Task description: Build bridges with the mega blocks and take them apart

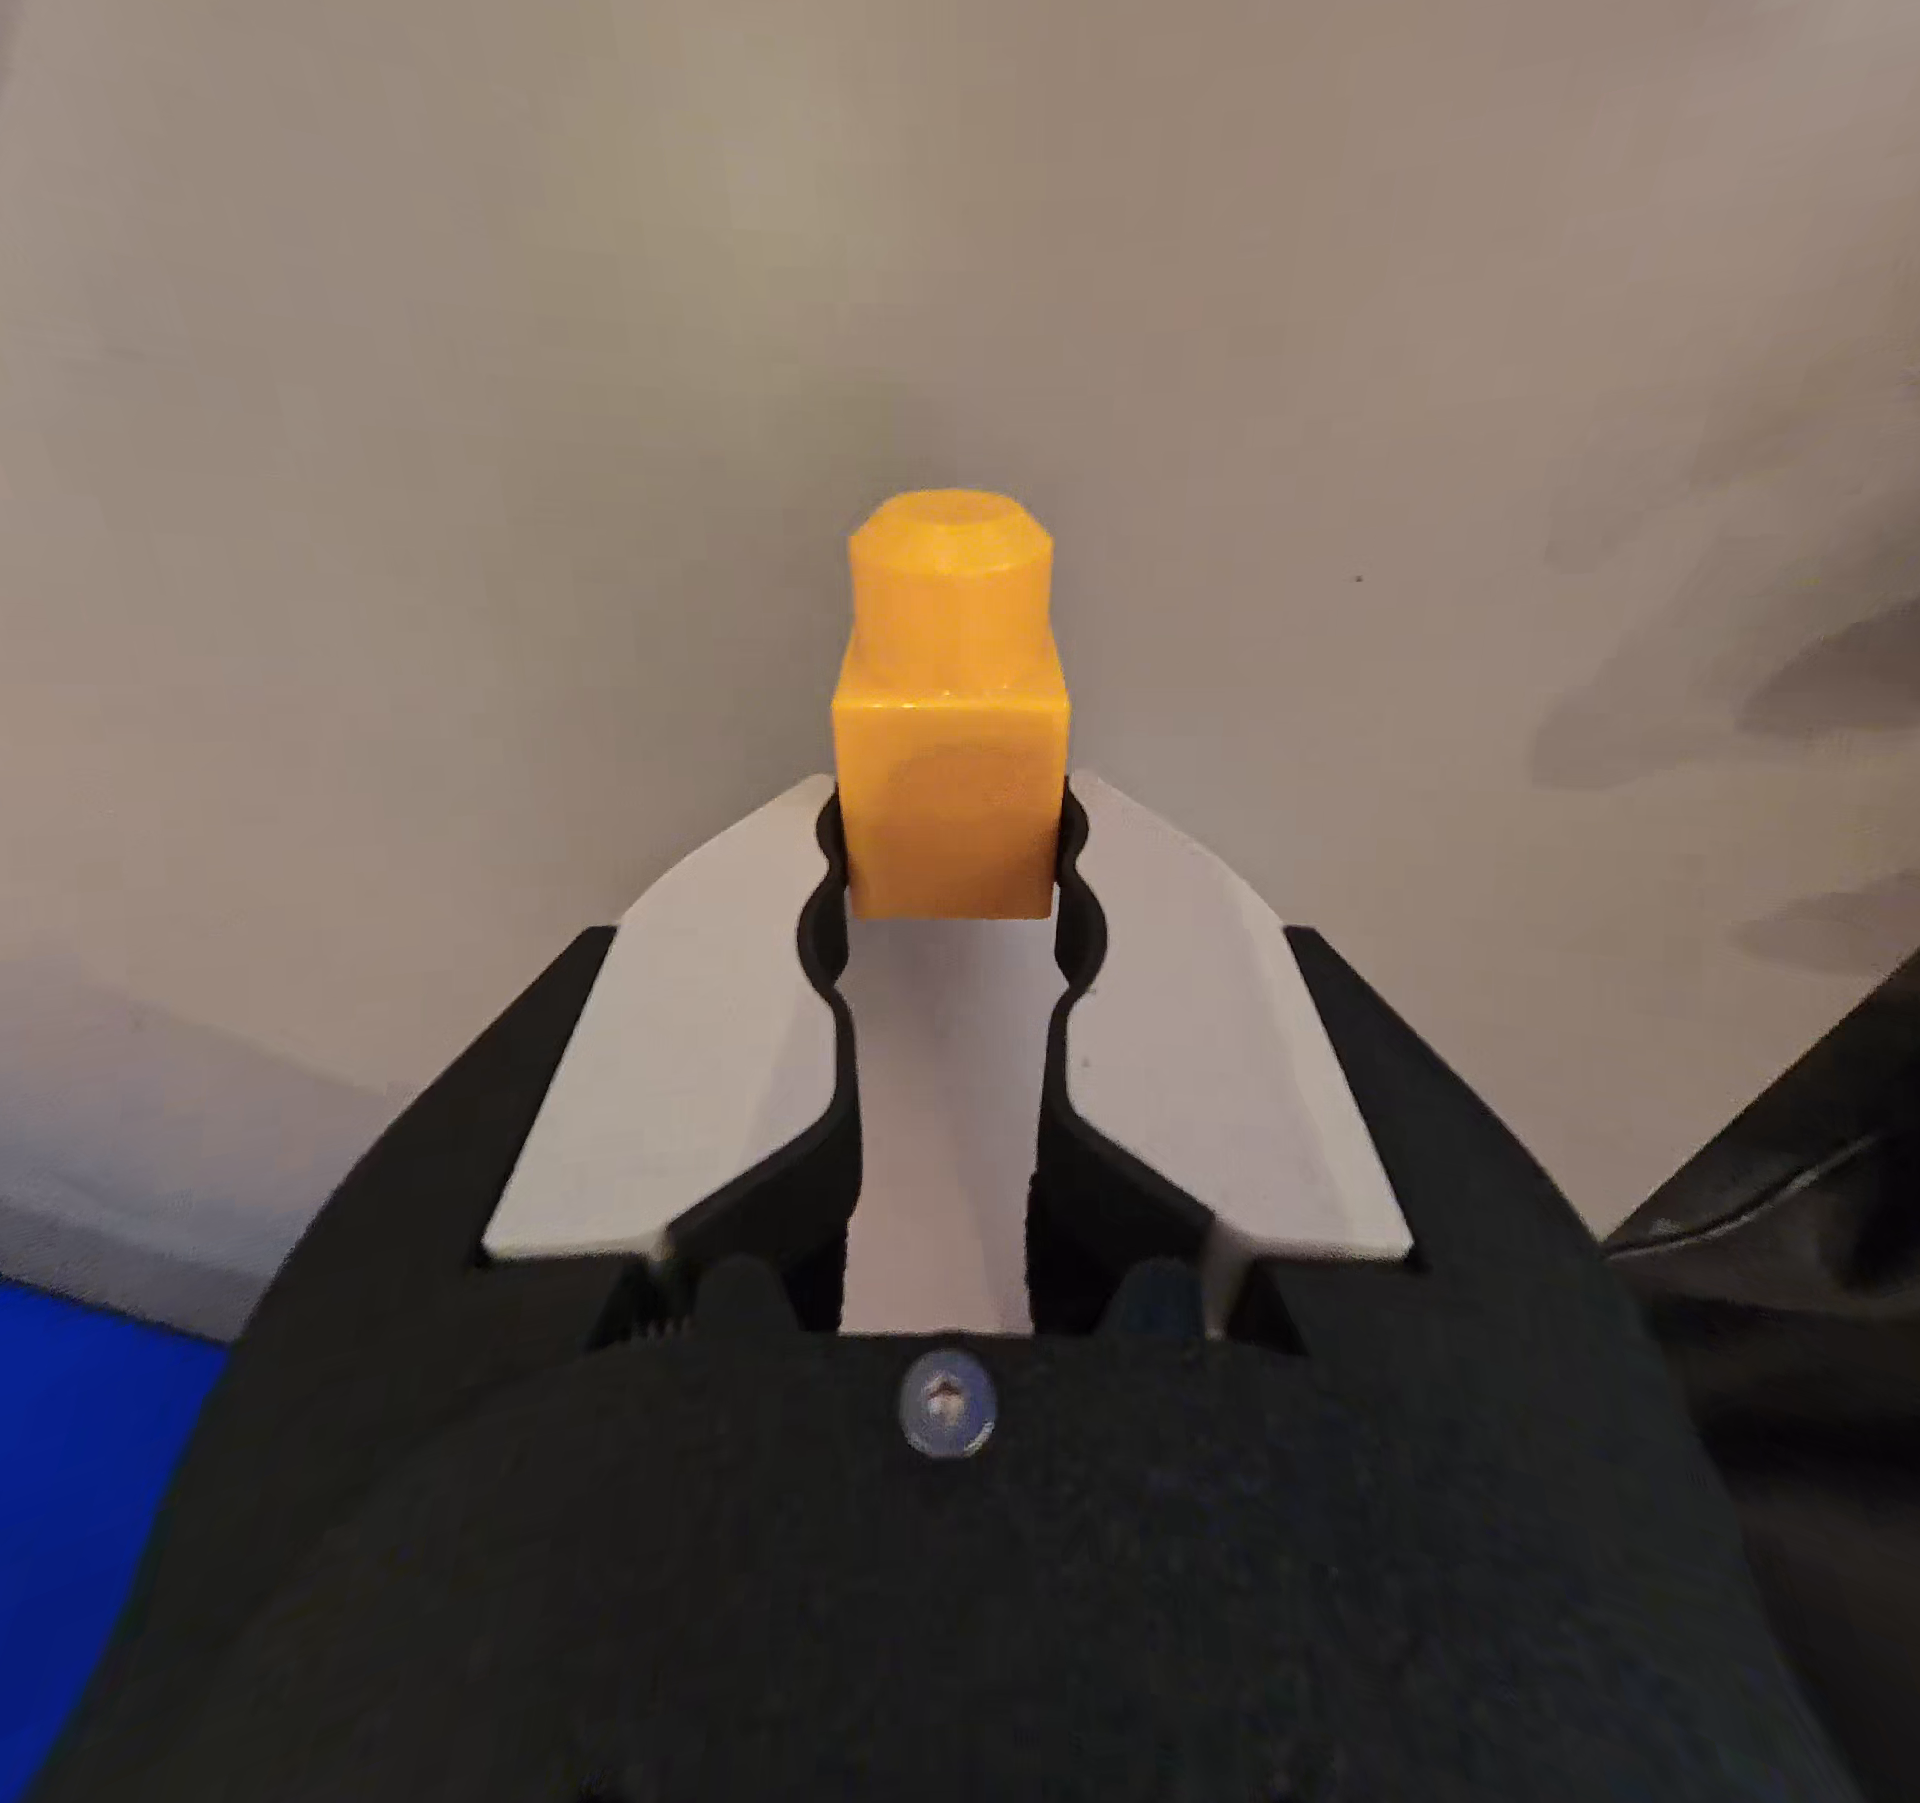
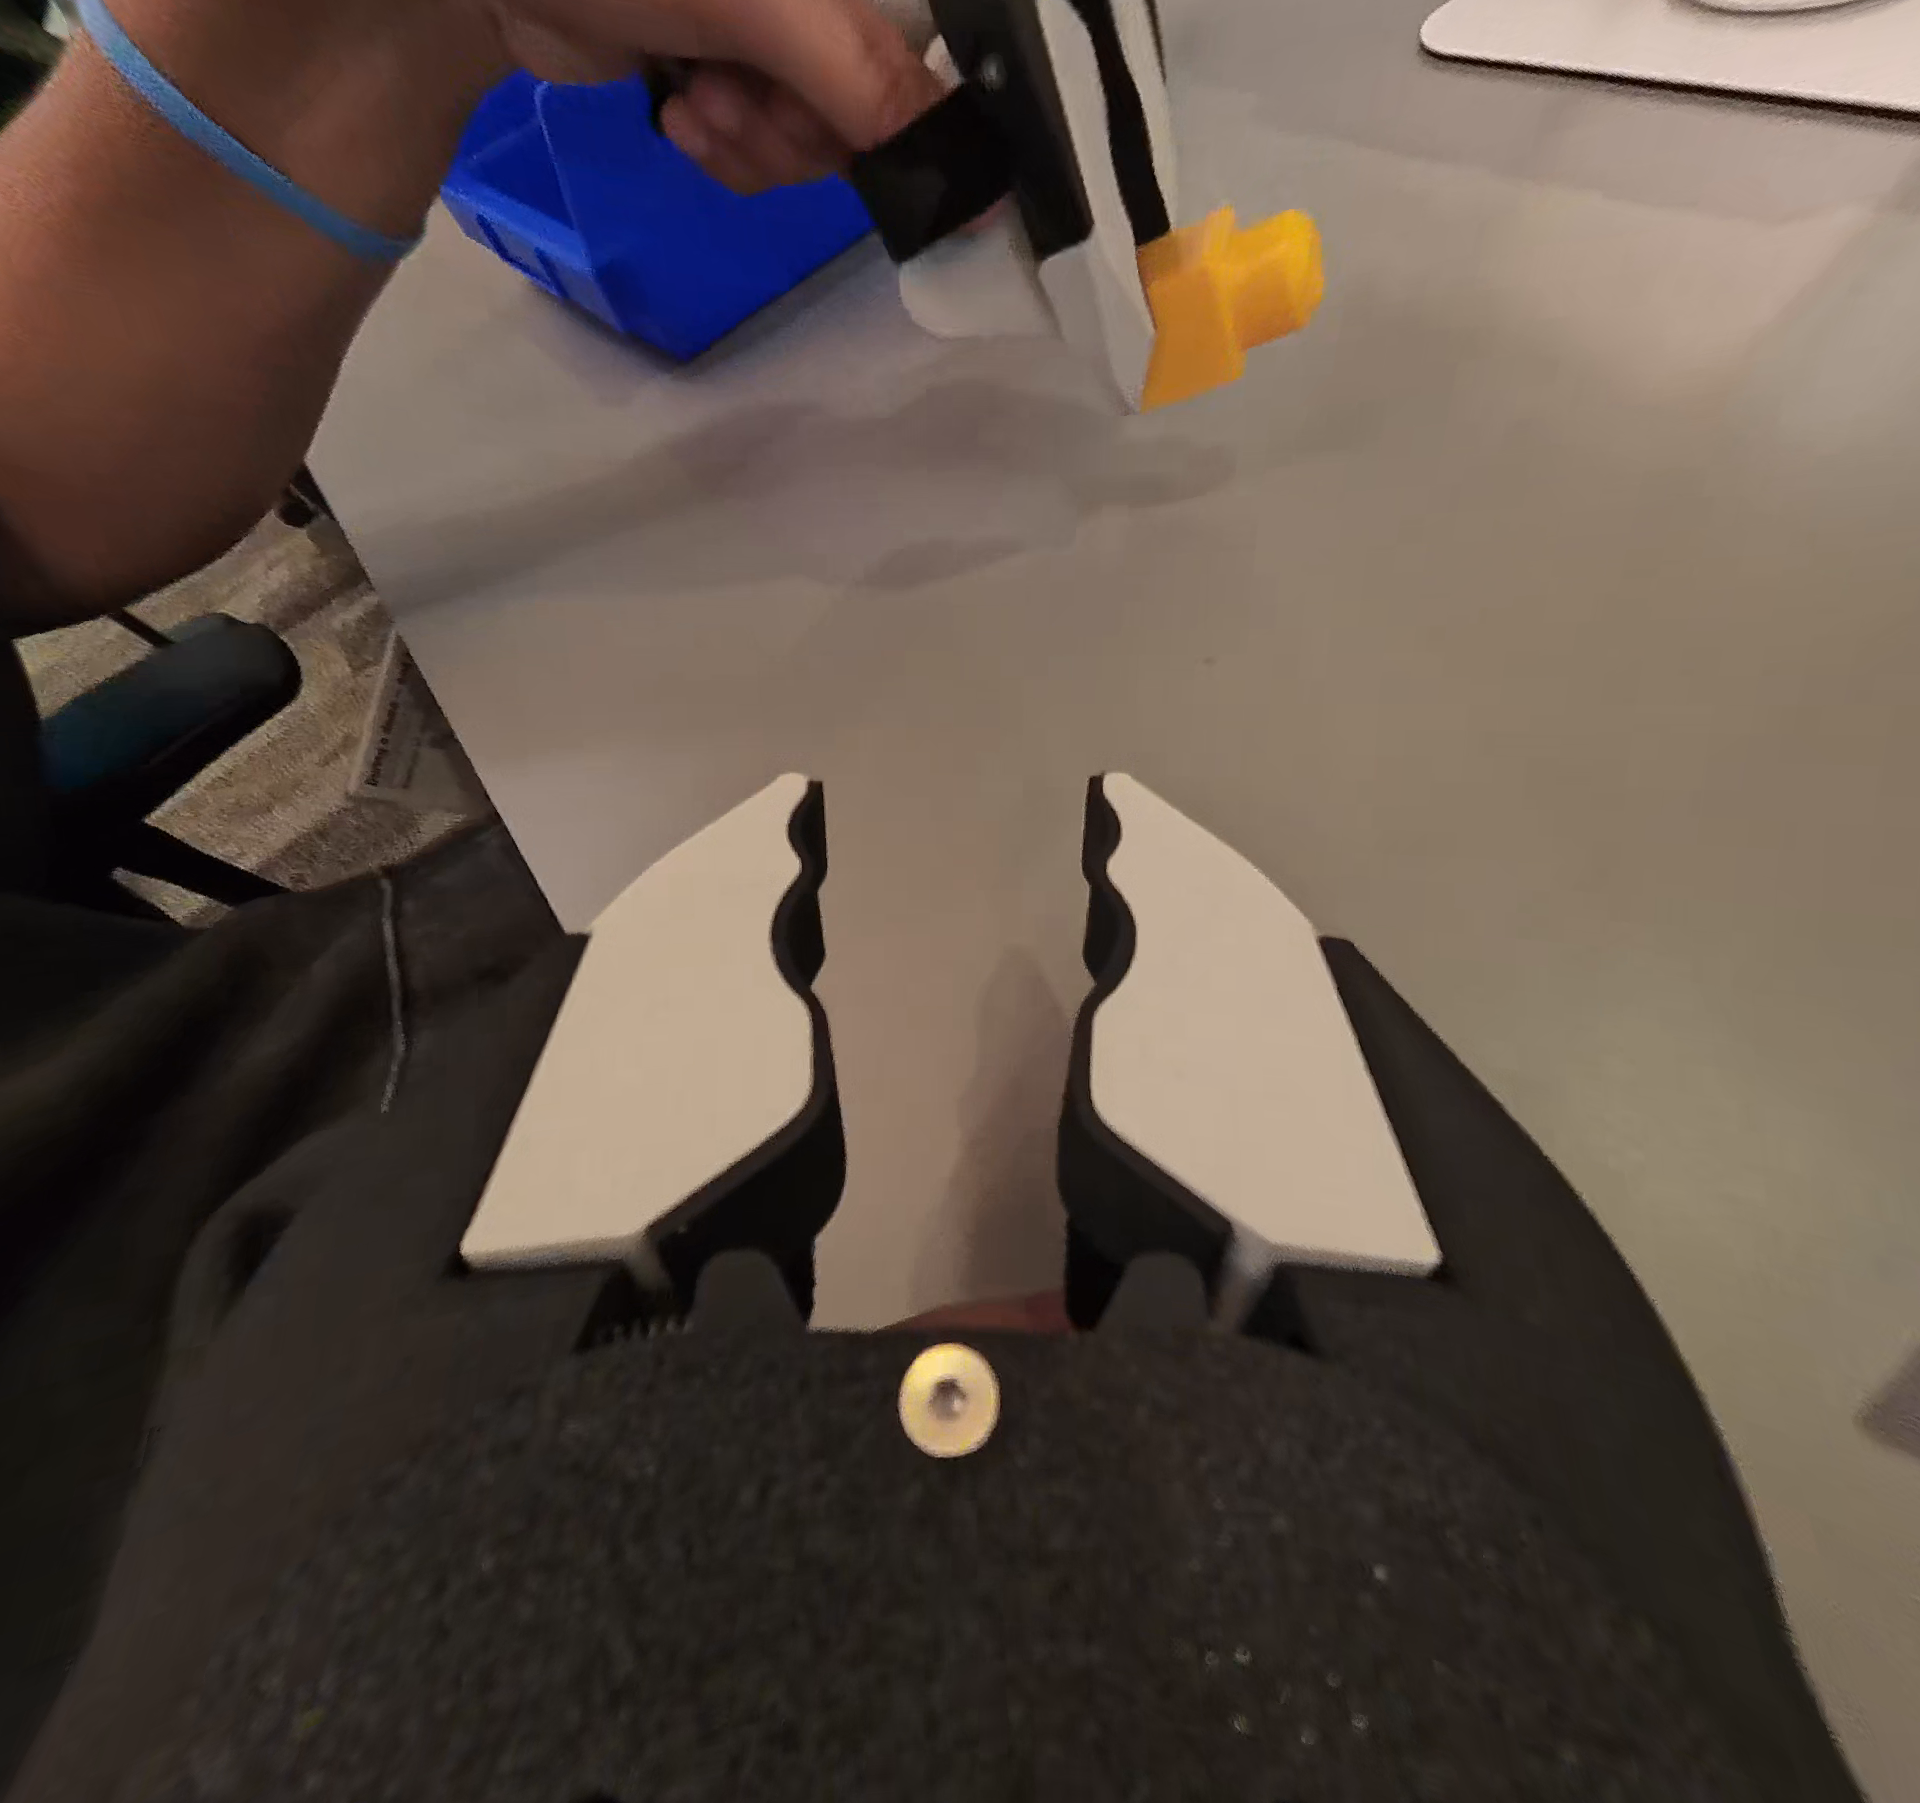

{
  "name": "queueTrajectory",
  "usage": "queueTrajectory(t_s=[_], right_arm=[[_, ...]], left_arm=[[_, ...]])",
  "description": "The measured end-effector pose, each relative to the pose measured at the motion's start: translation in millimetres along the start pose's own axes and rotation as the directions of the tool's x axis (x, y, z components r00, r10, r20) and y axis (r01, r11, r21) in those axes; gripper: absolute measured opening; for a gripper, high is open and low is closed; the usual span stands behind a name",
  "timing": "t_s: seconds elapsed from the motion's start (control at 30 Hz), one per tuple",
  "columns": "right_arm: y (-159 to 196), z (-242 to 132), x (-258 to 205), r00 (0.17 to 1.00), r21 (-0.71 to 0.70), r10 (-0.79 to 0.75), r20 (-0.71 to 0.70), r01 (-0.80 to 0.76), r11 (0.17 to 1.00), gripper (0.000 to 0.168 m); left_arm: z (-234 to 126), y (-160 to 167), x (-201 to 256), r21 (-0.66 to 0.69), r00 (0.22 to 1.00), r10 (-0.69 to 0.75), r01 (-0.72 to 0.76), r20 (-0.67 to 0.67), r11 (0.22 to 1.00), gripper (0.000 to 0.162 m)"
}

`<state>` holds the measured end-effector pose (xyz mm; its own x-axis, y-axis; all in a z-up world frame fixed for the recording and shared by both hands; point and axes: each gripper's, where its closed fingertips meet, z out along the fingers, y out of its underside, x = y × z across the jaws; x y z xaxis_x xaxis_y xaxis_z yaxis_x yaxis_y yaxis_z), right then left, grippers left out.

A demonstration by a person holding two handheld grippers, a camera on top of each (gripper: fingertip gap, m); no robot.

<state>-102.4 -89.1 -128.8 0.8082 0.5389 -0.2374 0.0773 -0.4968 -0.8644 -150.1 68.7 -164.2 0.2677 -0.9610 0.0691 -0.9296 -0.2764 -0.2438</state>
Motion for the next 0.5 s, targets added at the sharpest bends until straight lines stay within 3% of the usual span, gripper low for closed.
queueTrajectory(t_s=[0.17, 0.3, 0.4, 0.5], right_arm=[[0.4, -1.1, 3.4, 0.999, -0.005, -0.005, -0.033, 0.005, 1.0, 0.051], [5.4, 1.5, 8.1, 0.998, -0.023, 0.0, -0.056, -0.002, 1.0, 0.055], [4.9, -0.4, 15.1, 0.995, -0.018, -0.01, -0.104, 0.009, 1.0, 0.057], [0.1, -5.9, 24.2, 0.985, 0.013, -0.003, -0.171, 0.006, 1.0, 0.062]], left_arm=[[21.9, 2.5, 12.3, -0.107, 0.999, 0.047, -0.046, 0.001, 0.993, 0.036], [28.0, 2.0, 17.1, -0.111, 0.998, 0.061, -0.062, -0.01, 0.992, 0.036], [25.3, -0.1, 16.5, -0.051, 0.999, 0.034, -0.035, -0.016, 0.998, 0.039], [-2.2, 4.4, 15.9, 0.148, 0.999, -0.03, 0.028, 0.012, 0.989, 0.042]])
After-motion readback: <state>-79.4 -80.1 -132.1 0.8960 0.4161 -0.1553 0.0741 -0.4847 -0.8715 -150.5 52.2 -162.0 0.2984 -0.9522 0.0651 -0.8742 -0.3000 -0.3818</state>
